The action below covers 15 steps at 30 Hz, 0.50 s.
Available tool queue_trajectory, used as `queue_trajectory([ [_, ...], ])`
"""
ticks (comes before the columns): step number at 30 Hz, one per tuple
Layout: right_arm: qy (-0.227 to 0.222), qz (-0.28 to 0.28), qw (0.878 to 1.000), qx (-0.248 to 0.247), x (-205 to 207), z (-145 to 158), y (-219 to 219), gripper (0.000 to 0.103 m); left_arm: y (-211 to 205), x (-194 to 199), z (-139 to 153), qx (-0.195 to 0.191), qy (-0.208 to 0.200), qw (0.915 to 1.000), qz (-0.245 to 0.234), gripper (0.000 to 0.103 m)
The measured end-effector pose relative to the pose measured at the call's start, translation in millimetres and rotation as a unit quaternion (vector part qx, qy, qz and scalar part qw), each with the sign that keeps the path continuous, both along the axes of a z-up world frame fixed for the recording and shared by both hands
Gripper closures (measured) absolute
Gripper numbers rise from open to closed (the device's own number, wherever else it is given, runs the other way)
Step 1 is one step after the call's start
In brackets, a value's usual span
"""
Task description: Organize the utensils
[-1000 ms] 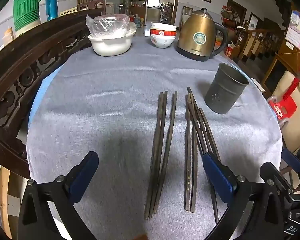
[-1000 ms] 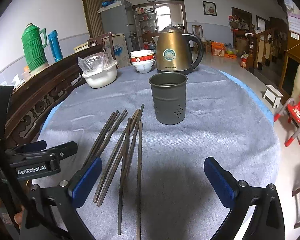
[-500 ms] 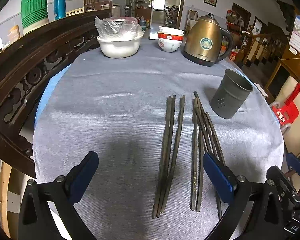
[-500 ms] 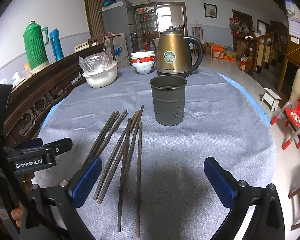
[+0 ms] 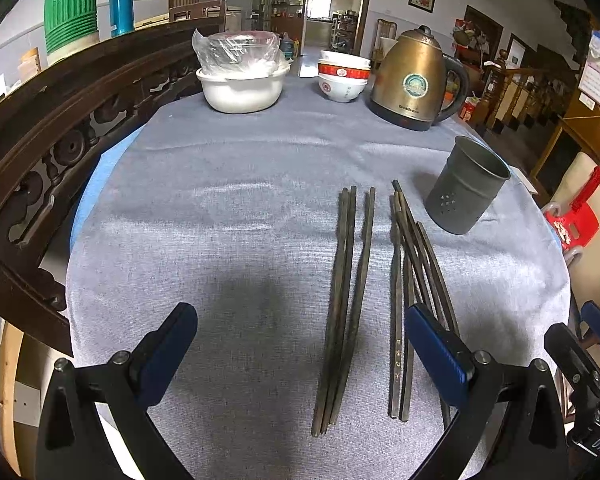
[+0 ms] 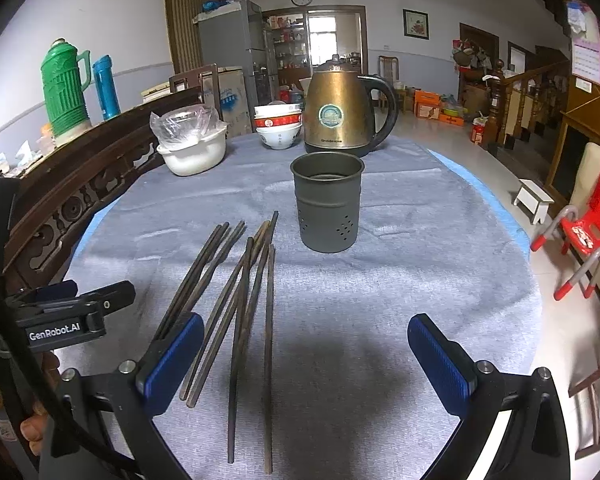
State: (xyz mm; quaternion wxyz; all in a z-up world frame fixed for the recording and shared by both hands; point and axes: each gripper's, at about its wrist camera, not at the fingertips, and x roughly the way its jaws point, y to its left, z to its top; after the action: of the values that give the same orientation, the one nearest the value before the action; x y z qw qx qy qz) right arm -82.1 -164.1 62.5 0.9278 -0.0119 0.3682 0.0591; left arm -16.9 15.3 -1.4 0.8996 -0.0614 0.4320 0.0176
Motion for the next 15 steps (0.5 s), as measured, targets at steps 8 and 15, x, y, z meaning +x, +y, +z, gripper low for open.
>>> queue_trajectory([
  [8,-0.001,0.001,1.000,-0.002,1.5,-0.7,1.2,0.000,1.9,0.3,-1.2,0.001,0.001,1.0000,0.001,0.000],
  [15,0.000,-0.001,1.000,-0.004,2.5,-1.8,0.8,0.000,1.5,1.0,-3.8,0.003,0.005,1.0000,-0.001,0.000],
])
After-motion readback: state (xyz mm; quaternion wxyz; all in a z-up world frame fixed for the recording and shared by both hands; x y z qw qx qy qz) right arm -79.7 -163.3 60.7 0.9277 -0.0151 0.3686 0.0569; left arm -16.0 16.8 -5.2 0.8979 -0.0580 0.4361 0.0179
